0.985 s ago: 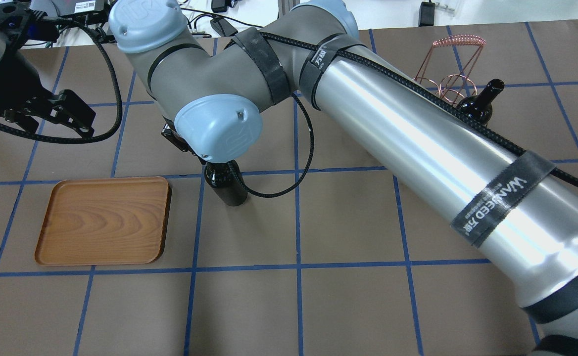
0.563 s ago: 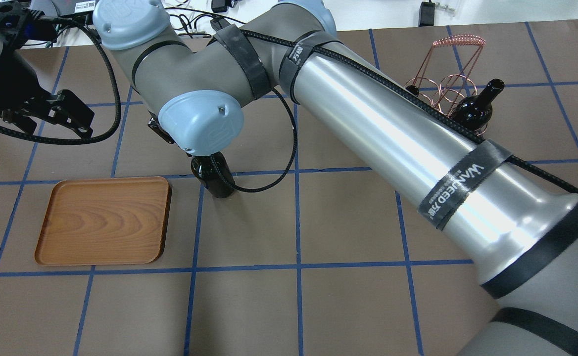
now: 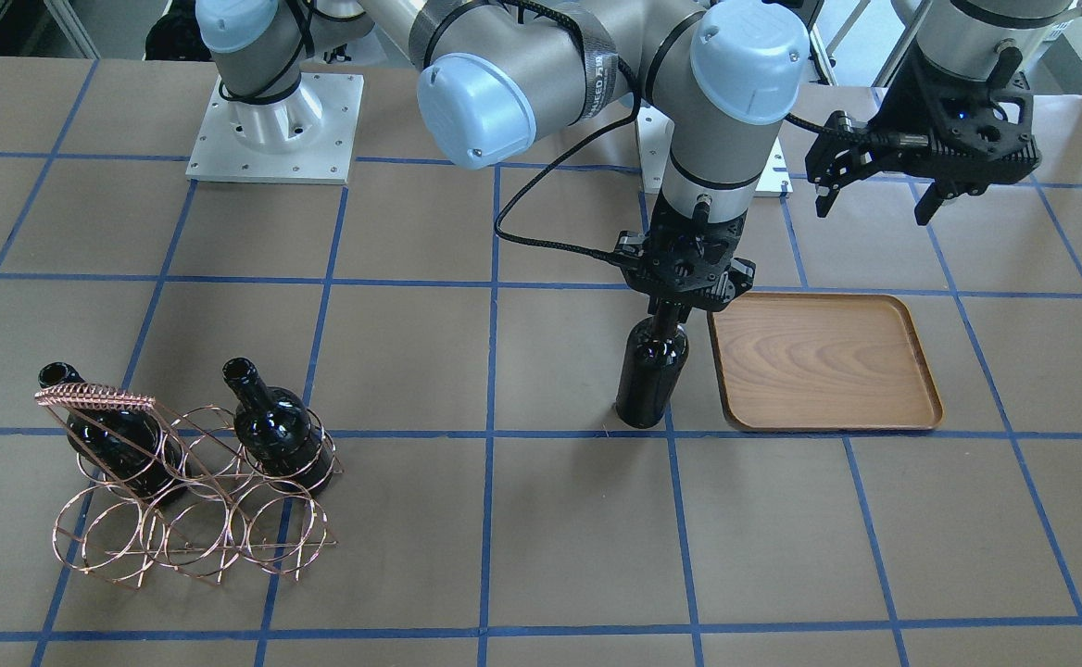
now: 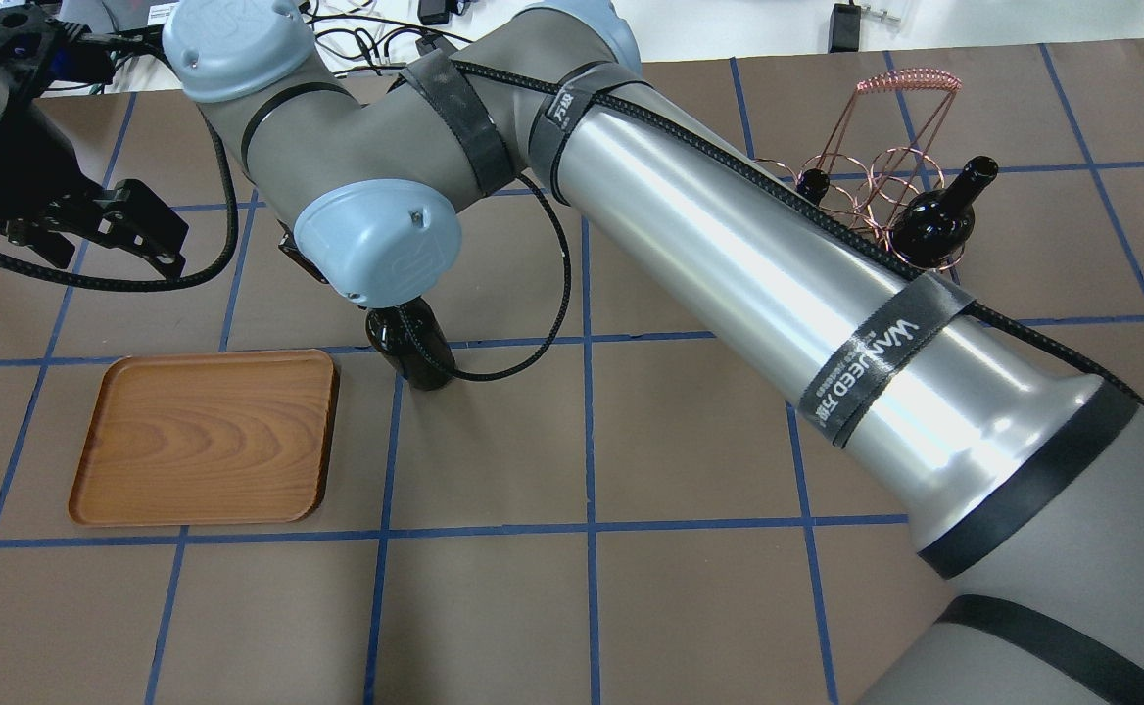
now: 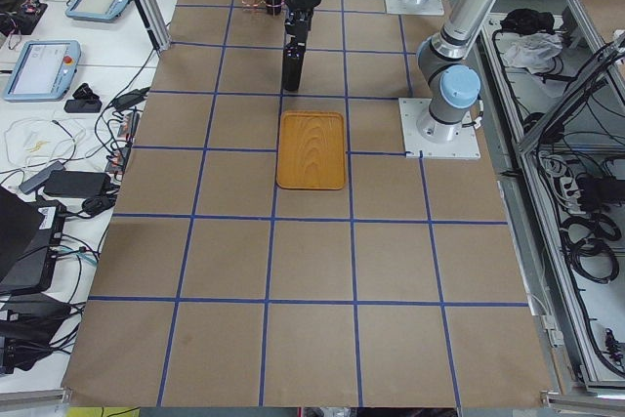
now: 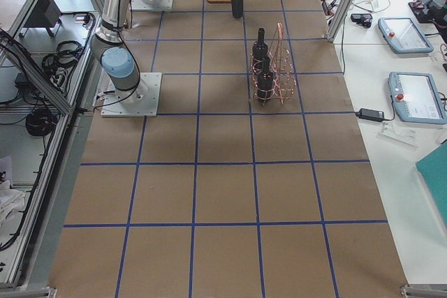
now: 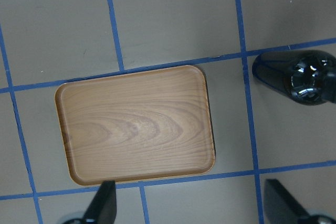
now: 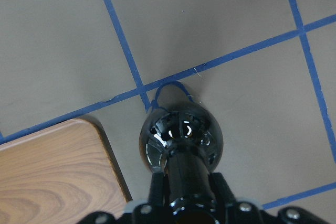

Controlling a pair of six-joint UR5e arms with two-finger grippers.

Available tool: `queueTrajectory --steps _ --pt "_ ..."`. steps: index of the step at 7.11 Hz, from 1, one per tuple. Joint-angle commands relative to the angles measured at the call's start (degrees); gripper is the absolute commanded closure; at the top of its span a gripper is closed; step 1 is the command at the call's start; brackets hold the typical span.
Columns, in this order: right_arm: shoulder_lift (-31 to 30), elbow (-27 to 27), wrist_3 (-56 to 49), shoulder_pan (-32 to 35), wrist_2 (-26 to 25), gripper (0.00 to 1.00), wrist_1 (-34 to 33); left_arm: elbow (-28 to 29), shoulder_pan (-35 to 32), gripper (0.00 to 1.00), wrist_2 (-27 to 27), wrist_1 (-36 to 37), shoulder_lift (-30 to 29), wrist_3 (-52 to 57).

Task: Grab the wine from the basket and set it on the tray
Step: 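Stand the bottle upright on the table beside the wooden tray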

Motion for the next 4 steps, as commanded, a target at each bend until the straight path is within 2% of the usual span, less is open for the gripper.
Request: queueTrajectory --steps 1,2,3,4 --pt "0.05 0.14 0.17 0.53 0.07 0.39 0.24 0.05 0.09 0.00 0.09 0.13 0.08 0.25" --pt "-0.03 0.14 0.25 0.62 0.15 0.14 0.24 0.05 0.09 0.00 0.01 0.30 0.08 0.25" --pt "-0.73 0.06 0.17 0.53 0.16 0.00 0.33 0.31 0.09 0.00 0.09 0.22 0.17 0.34" --pt "-2.57 0.14 0.08 -0.52 2.77 0.00 0.33 0.23 0.09 0.00 -0.43 0.22 0.09 0.25"
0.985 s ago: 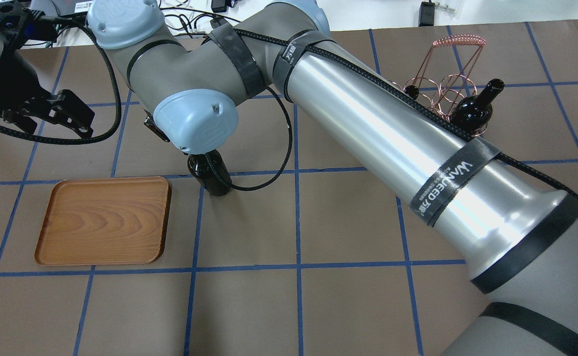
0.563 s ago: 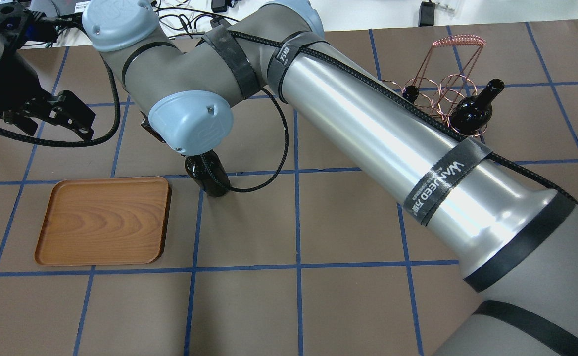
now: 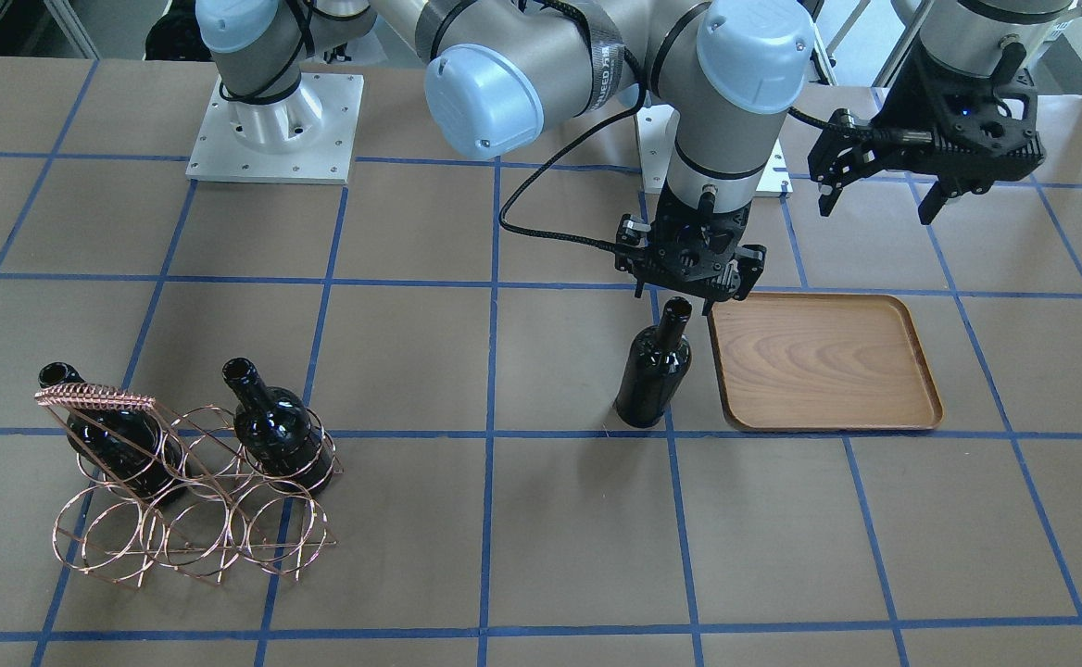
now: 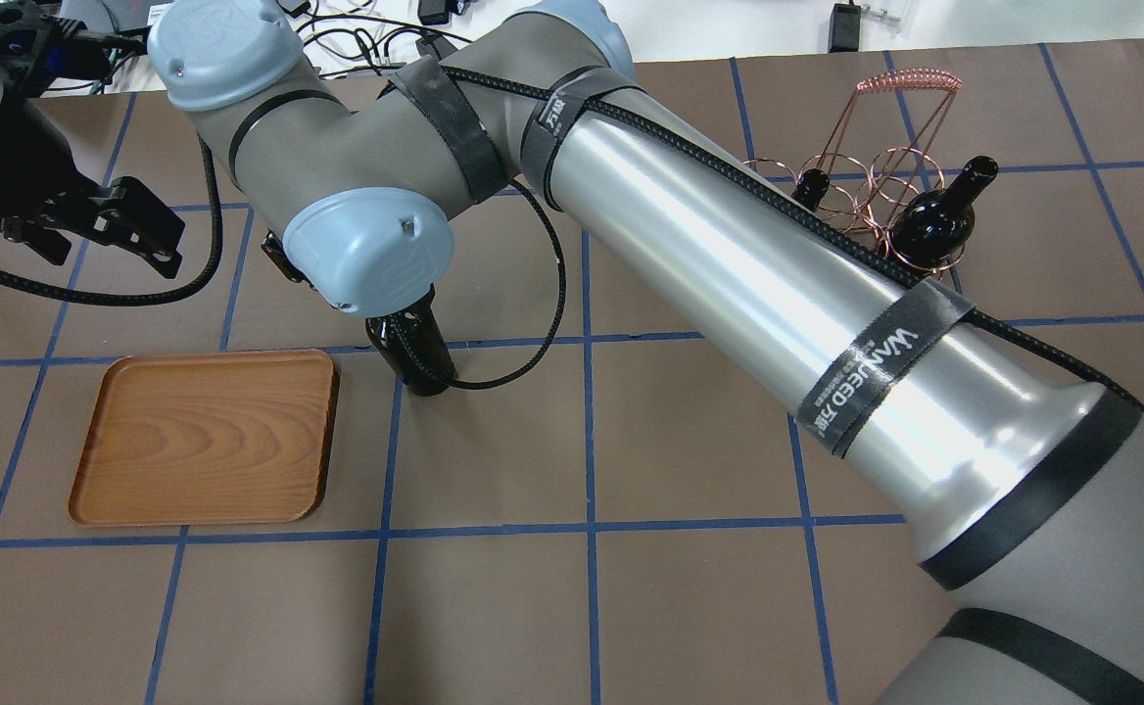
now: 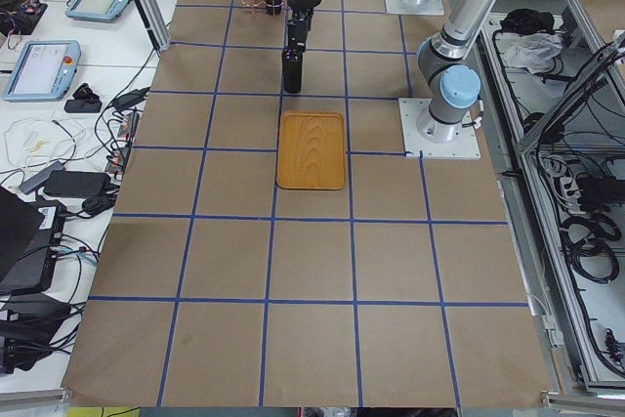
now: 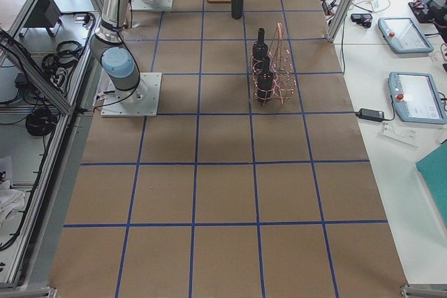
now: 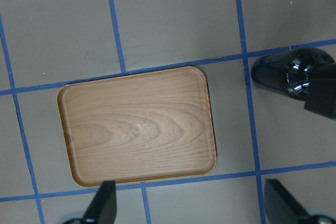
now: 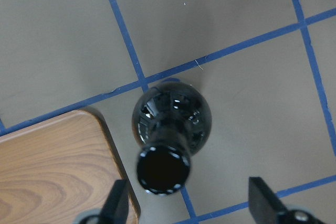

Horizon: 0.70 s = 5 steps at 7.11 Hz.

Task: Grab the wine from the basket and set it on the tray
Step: 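Open the right gripper and withdraw it back over the rack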

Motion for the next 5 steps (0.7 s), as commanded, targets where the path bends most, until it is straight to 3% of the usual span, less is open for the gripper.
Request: queueTrajectory --steps 1,3,5 --pt "-3.10 0.12 -0.95 -2.20 2.52 0.00 0.12 -0.59 -0.08 0.00 -0.56 -0.09 -0.12 -0.12" --pt "-9.41 3.44 -10.84 -7.72 1.65 0.00 5.36 -0.77 0.00 0.00 -0.73 -0.10 -1.00 0.14" --pt "-20.55 13.70 -21.29 -15.44 1.65 0.00 6.71 -0.59 -0.08 0.00 -0.91 -0.09 -1.09 0.14"
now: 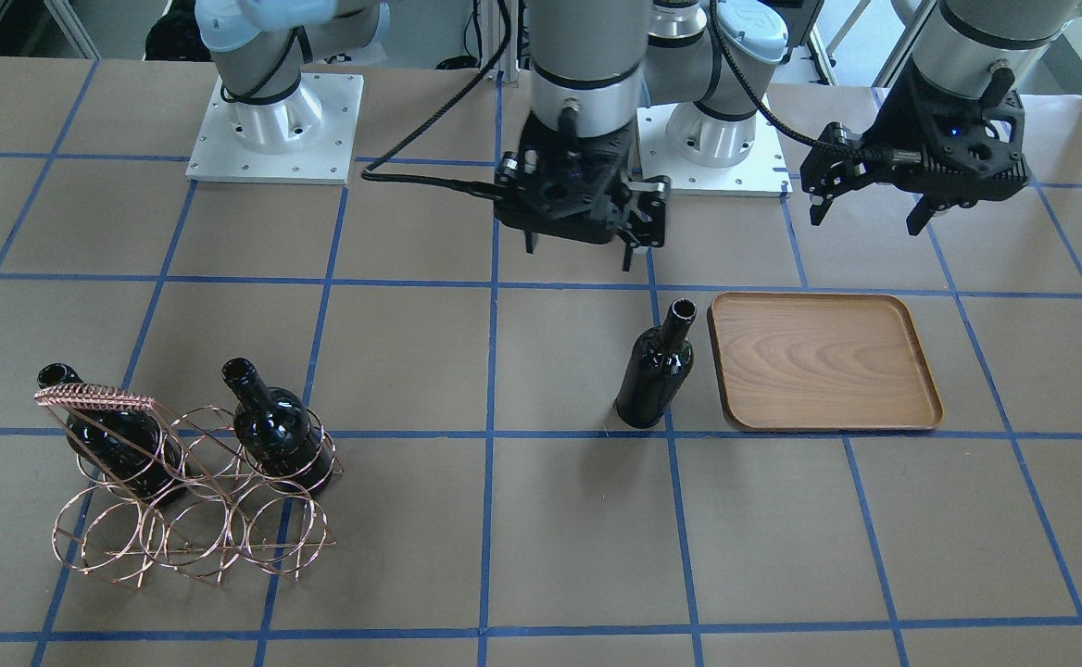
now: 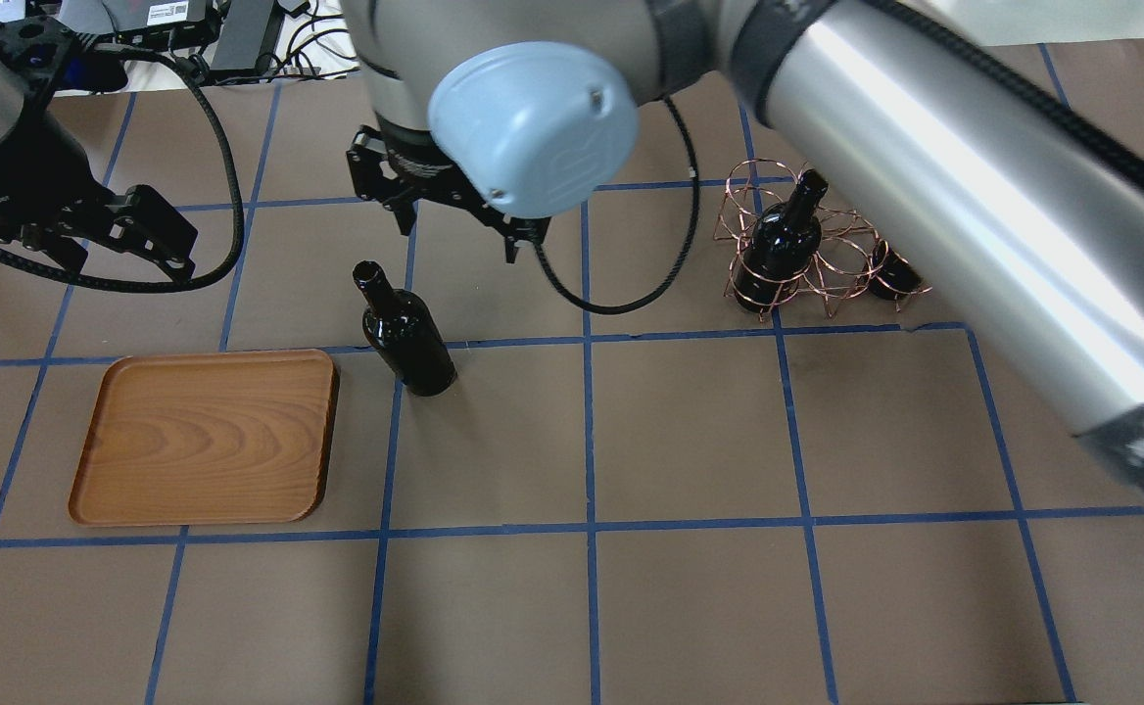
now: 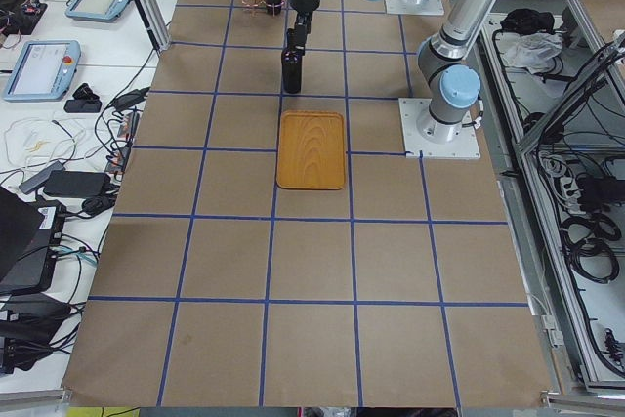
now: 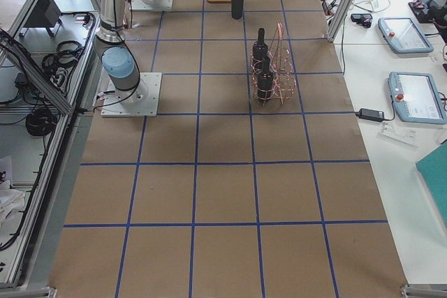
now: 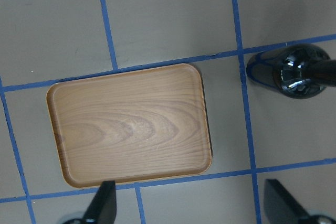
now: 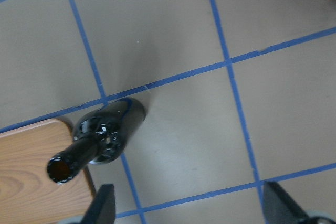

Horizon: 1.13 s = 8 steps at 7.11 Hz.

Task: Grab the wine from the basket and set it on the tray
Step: 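Open the right gripper and withdraw it back over the rack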

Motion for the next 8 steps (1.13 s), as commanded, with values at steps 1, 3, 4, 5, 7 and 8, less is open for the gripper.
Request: queueTrajectory --steps 1,3,4,5,7,8 --pt "-10.66 8.46 -14.69 -9.18 -0.28 0.00 1.06 0.42 -0.94 0.00 -0.27 0.08 -0.82 -1.02" --pt "-14.56 9.10 -27.37 -16.32 -3.42 0.00 8.11 0.33 -2.96 0.00 -5.68 1.74 -1.61 -6.79" --pt "-16.93 9.19 -32.47 -18.52 -8.67 0.00 11.48 0.33 -5.15 0.00 -6.50 2.10 -2.40 -11.79" --pt "-18.69 9.19 -32.96 -20.02 -9.77 0.00 11.78 0.25 -7.17 0.00 -6.42 2.62 -3.62 -12.80" --pt "-18.71 9.80 -34.53 -20.30 -9.60 0.00 11.09 -0.02 -12.26 0.00 -6.60 6.31 -6.78 -19.11" --pt "-18.53 9.80 -34.72 -20.30 -9.43 0.00 10.90 -0.02 -14.72 0.00 -5.82 6.32 -8.63 -19.40"
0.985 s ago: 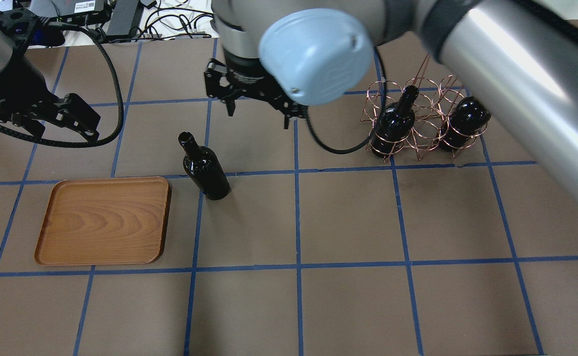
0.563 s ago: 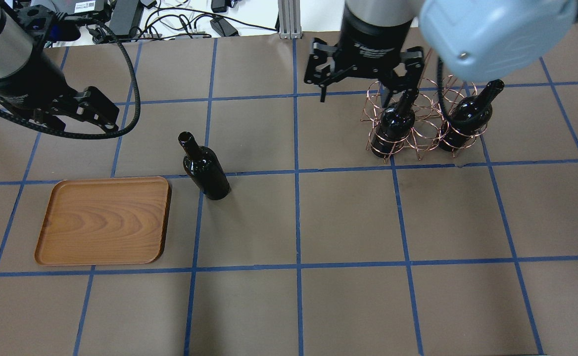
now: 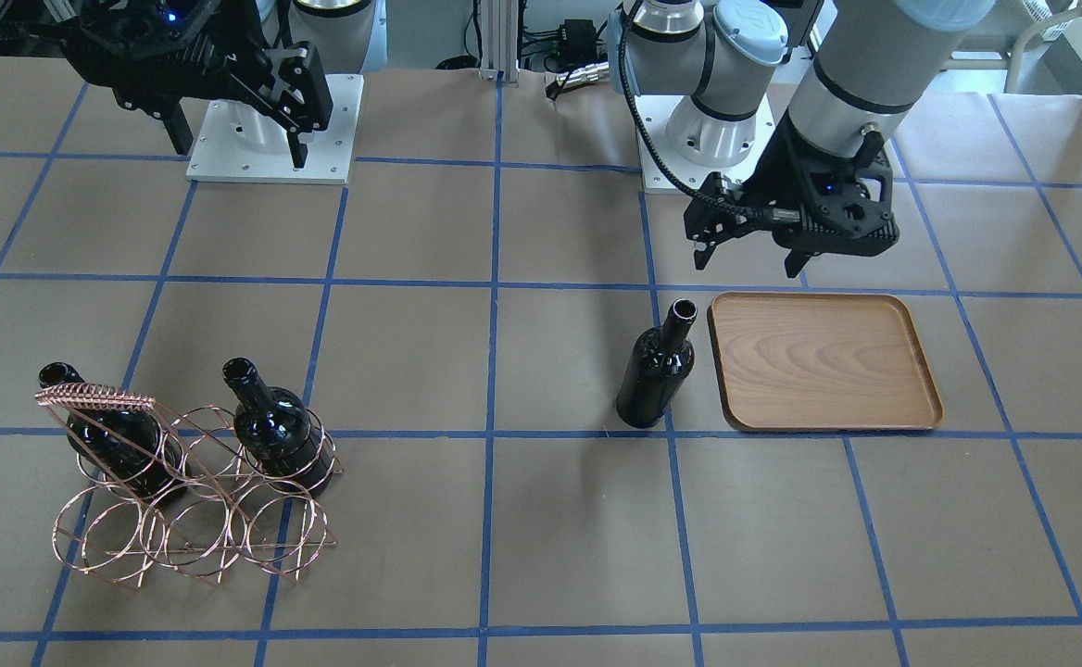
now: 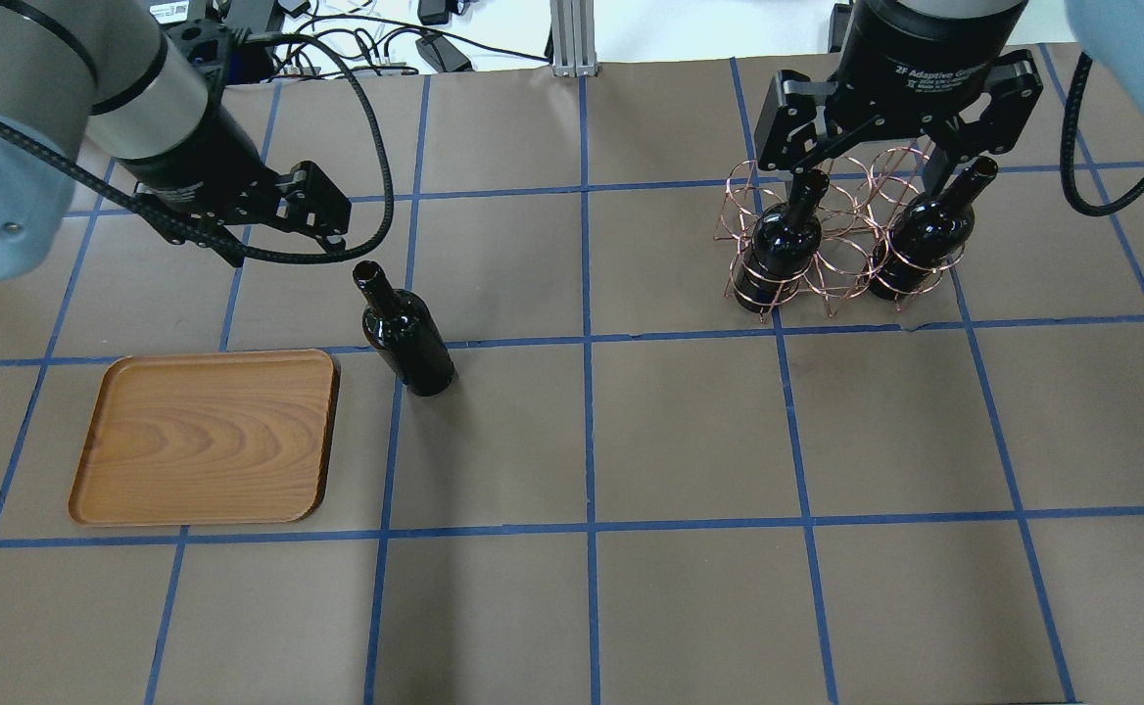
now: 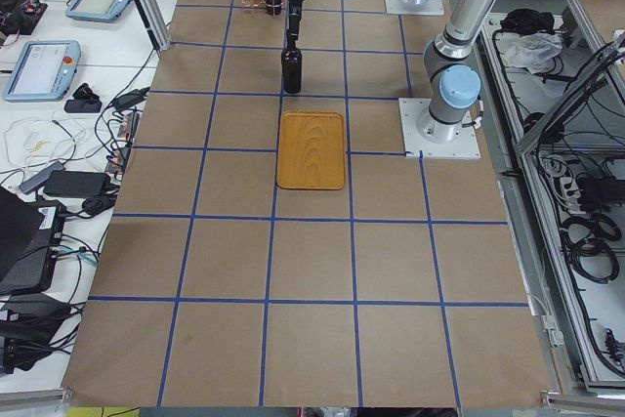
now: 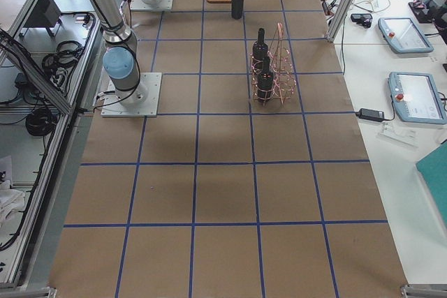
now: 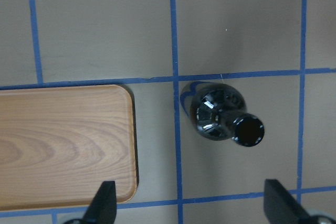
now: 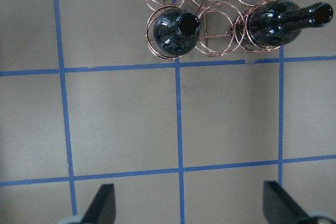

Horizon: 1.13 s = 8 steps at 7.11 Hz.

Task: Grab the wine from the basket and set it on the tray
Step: 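Move the left gripper down and grasp the standing bottle's neck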

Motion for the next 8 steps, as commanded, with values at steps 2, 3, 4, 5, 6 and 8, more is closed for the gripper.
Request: queueTrajectory --steps 2,3,4,5,6,8 --pt "0.48 0.79 -3.66 -0.16 0.02 0.00 -5.04 -0.15 -3.60 0.03 0.68 0.95 -4.59 -2.03" --pt "0.48 1.06 -5.69 -0.60 -0.06 0.00 -5.06 -0.41 -3.69 0.05 0.68 2.87 -5.91 -1.43" --pt "0.56 1.06 -5.10 -0.95 0.11 0.00 -5.14 -2.07 -3.51 0.05 1.02 3.33 -6.01 -0.90" --pt "0.48 1.06 -5.44 -1.91 0.37 0.03 -4.28 -3.31 -3.51 0.05 1.03 5.42 -6.27 -0.98" --pt "0.48 1.32 -5.71 -2.44 0.81 0.00 -3.92 -3.75 -3.51 0.07 1.03 6.40 -7.06 -1.24" --pt "0.13 3.78 -4.58 -2.36 4.94 0.00 -8.02 -3.76 -3.51 0.22 1.03 6.58 -7.77 -0.98"
